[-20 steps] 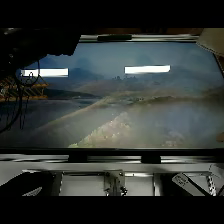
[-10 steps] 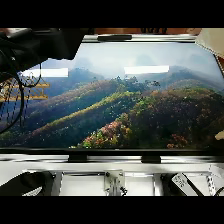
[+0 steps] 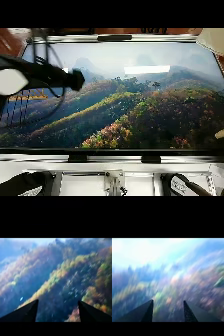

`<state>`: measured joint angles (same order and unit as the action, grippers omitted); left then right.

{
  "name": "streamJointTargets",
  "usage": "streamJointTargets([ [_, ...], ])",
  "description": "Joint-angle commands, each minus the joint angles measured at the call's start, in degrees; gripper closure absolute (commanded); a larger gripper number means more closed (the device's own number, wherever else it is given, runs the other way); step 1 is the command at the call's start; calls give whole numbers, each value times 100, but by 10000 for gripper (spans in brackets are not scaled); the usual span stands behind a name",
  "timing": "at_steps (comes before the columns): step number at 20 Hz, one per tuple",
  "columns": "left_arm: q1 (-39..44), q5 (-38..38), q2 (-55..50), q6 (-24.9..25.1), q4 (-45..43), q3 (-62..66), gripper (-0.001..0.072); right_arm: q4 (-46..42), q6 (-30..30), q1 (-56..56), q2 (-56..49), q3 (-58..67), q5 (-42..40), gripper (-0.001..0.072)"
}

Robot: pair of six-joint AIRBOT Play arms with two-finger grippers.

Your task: Fold the shirts.

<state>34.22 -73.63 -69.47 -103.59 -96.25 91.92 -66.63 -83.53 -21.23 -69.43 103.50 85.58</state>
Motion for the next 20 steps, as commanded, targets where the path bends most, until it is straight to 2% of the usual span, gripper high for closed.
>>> streamJointTargets([
  [1, -208, -2057, -682, -17, -186, 0, -13, -953, -614, 2155, -330, -1016, 649, 218],
  [2, -282, -2223, -719, -17, -192, -4, -13, -1084, -811, 2490, -457, -1263, 649, 218],
  [5, -503, -2004, -713, 2, -192, -22, -13, -1392, -1150, 2973, -719, -1652, 616, 218],
  [7, -568, -1700, -715, 2, -192, -28, -13, -1381, -1147, 3112, -828, -1655, 544, 218],
  [11, -562, -1580, -715, 2, -188, -28, -13, -1292, -1143, 3145, -833, -1655, 533, 219],
  [16, -562, -1716, -713, 433, -184, -28, -13, -1294, -1143, 3141, -833, -1655, 533, 219],
  [20, -560, -1705, -713, 450, -146, -28, -13, -1294, -1143, 3141, -833, -1655, 533, 219],
])
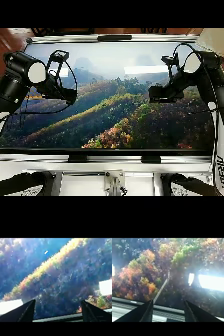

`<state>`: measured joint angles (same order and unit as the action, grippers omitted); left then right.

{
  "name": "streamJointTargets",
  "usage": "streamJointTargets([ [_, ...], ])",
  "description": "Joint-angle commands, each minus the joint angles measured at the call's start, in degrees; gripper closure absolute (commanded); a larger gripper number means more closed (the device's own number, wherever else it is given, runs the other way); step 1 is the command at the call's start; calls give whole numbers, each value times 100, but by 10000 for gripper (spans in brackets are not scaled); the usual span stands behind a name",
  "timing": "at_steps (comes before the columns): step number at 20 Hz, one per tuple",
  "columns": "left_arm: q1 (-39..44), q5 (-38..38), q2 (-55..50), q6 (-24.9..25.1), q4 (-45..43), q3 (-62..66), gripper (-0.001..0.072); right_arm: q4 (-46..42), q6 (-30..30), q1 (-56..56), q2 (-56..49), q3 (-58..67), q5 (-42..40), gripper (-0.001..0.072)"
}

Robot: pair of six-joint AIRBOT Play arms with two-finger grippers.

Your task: Fold the shirts.

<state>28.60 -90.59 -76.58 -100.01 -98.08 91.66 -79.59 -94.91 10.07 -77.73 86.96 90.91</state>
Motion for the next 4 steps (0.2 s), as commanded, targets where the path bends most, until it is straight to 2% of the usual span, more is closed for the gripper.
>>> streamJointTargets([
  [1, 2, 20, -2, 90, 57, -2, -13, 2, -4, 11, -2, 0, 0, 219],
  [4, 0, 109, -4, 94, 55, -2, -13, 2, -4, 11, -2, 0, 0, 219],
])
